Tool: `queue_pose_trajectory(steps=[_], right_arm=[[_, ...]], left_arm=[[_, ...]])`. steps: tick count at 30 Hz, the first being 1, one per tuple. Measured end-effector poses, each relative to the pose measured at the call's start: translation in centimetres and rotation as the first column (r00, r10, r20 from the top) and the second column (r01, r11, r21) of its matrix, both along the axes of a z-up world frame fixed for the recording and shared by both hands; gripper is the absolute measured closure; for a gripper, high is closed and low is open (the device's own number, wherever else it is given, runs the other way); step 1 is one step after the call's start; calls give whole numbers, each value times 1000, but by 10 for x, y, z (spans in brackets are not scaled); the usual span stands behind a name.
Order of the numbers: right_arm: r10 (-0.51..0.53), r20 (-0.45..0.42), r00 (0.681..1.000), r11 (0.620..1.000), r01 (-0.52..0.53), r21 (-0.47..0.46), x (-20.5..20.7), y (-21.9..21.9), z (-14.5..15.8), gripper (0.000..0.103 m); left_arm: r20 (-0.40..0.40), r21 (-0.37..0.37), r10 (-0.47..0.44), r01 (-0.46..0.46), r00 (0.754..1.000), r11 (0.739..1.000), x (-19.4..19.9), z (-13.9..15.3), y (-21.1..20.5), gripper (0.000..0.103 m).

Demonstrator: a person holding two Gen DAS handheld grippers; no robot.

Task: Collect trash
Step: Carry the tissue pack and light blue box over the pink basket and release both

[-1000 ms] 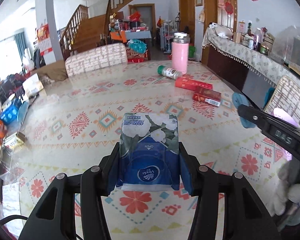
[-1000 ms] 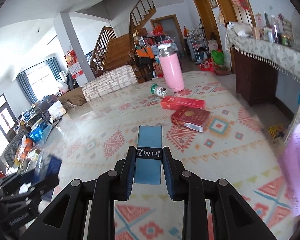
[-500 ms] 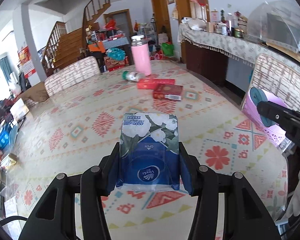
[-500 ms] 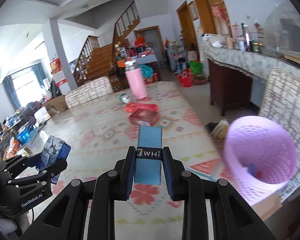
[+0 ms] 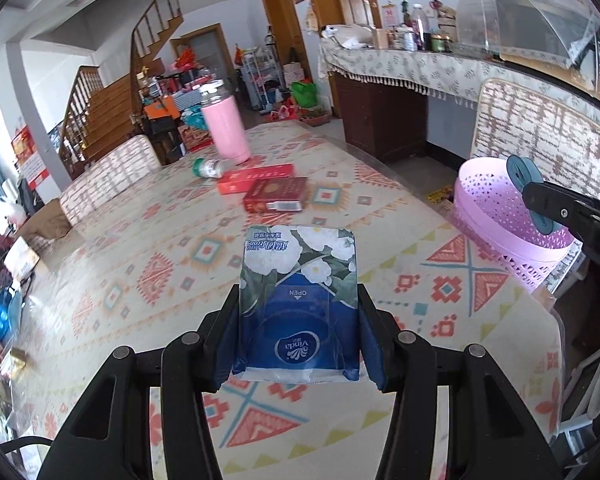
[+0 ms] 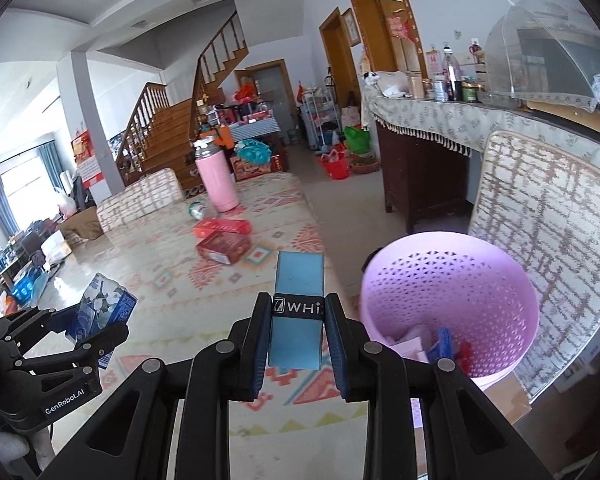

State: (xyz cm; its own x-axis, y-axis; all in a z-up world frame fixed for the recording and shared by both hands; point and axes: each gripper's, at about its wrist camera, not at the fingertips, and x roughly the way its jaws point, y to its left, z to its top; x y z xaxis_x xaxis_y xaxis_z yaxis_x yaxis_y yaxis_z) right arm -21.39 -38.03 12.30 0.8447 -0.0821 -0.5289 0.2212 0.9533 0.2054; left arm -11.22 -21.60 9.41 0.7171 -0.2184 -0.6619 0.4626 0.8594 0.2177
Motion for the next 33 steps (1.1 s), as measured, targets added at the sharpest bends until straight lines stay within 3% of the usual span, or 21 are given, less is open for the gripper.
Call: queue_pose_trajectory(steps=[13,20,33], right_arm=[[-128,-41,991,991,130,41,-1,-86,-18,75],[-188,-68,980,980,192,57,-5,-123,-27,75],[-239,-124,963,965,250,84,5,-158,-48,75]], left_arm=[[-85,-15,-149,148,985,989,26,-8,-91,52],[-151,-71,-267,260,952,963,36,-7,-147,52],[-245,-169,-370,336,896,926,64,-10,-214,52]])
